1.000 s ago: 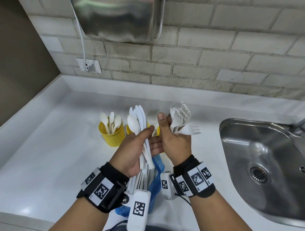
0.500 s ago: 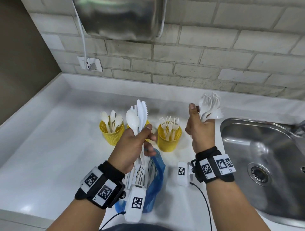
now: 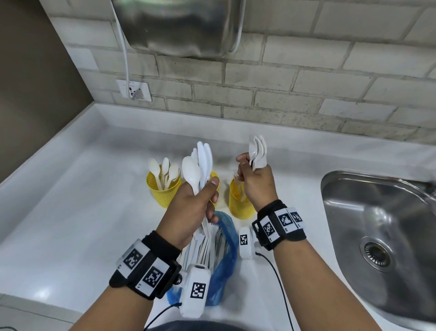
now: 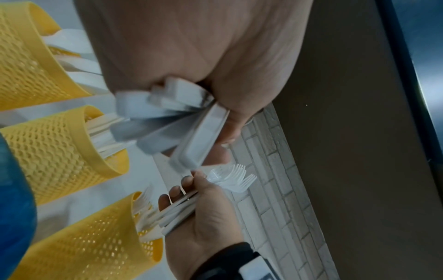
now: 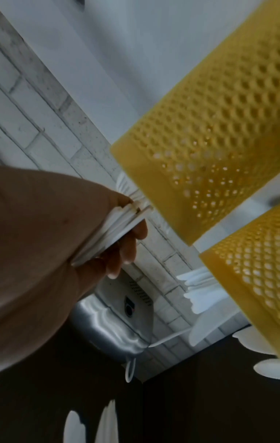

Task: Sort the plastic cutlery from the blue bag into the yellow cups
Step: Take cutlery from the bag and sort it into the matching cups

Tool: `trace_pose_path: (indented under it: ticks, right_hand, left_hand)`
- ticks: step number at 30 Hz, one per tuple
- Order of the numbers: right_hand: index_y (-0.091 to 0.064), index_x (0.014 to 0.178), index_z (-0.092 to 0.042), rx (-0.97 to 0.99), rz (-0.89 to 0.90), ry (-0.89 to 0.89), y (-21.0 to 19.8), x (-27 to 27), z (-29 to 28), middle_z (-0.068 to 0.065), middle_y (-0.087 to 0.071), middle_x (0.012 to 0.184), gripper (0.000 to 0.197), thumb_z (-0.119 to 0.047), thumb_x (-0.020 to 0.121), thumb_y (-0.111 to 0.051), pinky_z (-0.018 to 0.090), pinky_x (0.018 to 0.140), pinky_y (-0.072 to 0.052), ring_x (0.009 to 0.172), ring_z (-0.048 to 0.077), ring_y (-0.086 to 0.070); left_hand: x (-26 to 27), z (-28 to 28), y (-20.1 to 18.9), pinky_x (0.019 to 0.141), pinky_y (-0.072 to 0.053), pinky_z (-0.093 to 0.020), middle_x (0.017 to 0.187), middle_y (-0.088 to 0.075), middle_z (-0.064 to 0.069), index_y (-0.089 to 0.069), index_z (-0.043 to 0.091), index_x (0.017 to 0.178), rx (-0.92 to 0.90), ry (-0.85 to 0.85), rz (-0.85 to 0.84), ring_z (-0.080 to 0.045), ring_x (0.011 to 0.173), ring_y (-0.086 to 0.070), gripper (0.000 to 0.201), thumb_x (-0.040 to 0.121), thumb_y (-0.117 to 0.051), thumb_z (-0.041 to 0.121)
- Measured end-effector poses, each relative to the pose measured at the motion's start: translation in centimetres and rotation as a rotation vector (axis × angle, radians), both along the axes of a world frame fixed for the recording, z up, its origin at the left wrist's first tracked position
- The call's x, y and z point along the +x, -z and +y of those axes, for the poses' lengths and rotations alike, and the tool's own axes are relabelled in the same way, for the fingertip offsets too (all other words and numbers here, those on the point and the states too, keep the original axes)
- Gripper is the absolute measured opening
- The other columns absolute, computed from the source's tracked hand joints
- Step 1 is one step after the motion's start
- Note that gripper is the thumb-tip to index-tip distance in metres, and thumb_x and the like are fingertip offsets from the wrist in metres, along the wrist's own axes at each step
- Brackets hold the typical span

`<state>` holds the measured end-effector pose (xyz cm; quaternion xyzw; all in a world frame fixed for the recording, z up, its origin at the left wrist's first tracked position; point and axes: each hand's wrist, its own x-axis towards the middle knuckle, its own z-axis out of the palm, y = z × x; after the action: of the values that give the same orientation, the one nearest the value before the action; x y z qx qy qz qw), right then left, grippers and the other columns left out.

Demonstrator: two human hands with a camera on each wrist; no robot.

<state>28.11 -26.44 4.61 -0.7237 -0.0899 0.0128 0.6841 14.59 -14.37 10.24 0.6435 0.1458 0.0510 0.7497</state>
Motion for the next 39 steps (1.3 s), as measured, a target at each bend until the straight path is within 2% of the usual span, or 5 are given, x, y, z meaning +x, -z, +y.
trace_pose_path:
  ticks: [9, 15, 21, 31, 39]
  right_hand:
    - [-0.064, 0.097, -0.029, -0.014, -0.009, 0.049, 1.8, -0.5, 0.7, 0.004, -0.070, 0.084, 0.019, -0.013, 0.087, -0.068, 0.048, 0.086, -0.058, 0.080, 0.027, -0.068]
    - [-0.054, 0.122, -0.032, 0.011, -0.083, 0.071, 1.2, -0.8, 0.5, 0.004, -0.064, 0.085, 0.049, -0.004, 0.085, -0.069, 0.022, 0.068, -0.052, 0.066, 0.013, -0.060]
    - [-0.067, 0.093, -0.022, -0.082, -0.148, 0.092, 1.1, -0.8, 0.2, -0.005, -0.057, 0.070, 0.023, -0.001, 0.088, -0.060, 0.024, 0.062, -0.046, 0.061, 0.011, -0.052]
    - [-0.071, 0.122, -0.005, -0.637, -0.617, 0.058, 1.4, -0.8, -0.6, 0.012, -0.065, 0.132, 0.034, -0.010, 0.093, -0.052, 0.042, 0.108, -0.045, 0.127, 0.031, -0.057]
    - [-0.066, 0.127, -0.011, -1.101, -0.402, -0.154, 1.1, -1.8, -1.3, 0.010, -0.036, 0.164, 0.064, -0.043, 0.100, -0.018, 0.055, 0.126, -0.009, 0.157, 0.031, -0.016]
  left_hand:
    - [0.0, 0.2, 0.3, 0.049, -0.048, -0.031, 0.068, -0.050, -0.001, -0.058, 0.010, 0.087, -0.001, -0.014, 0.002, -0.016, 0.049, -0.040, 0.024, 0.106, -0.056, 0.025]
    - [0.0, 0.1, 0.2, 0.050, -0.049, -0.031, 0.069, -0.051, 0.000, -0.061, 0.011, 0.097, -0.025, -0.005, 0.002, -0.017, 0.050, -0.040, 0.017, 0.106, -0.055, 0.024]
    - [0.1, 0.2, 0.2, 0.049, -0.050, -0.030, 0.068, -0.051, 0.000, -0.061, 0.011, 0.096, -0.034, -0.012, 0.003, -0.018, 0.051, -0.040, 0.017, 0.105, -0.056, 0.024]
    - [-0.1, 0.6, 0.4, 0.061, -0.054, -0.037, 0.069, -0.051, -0.003, -0.060, 0.017, 0.084, 0.118, 0.070, -0.089, -0.018, 0.055, -0.046, 0.027, 0.105, -0.054, 0.032]
    - [-0.6, 0.4, -0.3, 0.065, -0.054, -0.038, 0.062, -0.049, 0.001, -0.070, 0.029, 0.078, 0.275, 0.128, -0.176, -0.019, 0.062, -0.051, 0.026, 0.096, -0.057, 0.042]
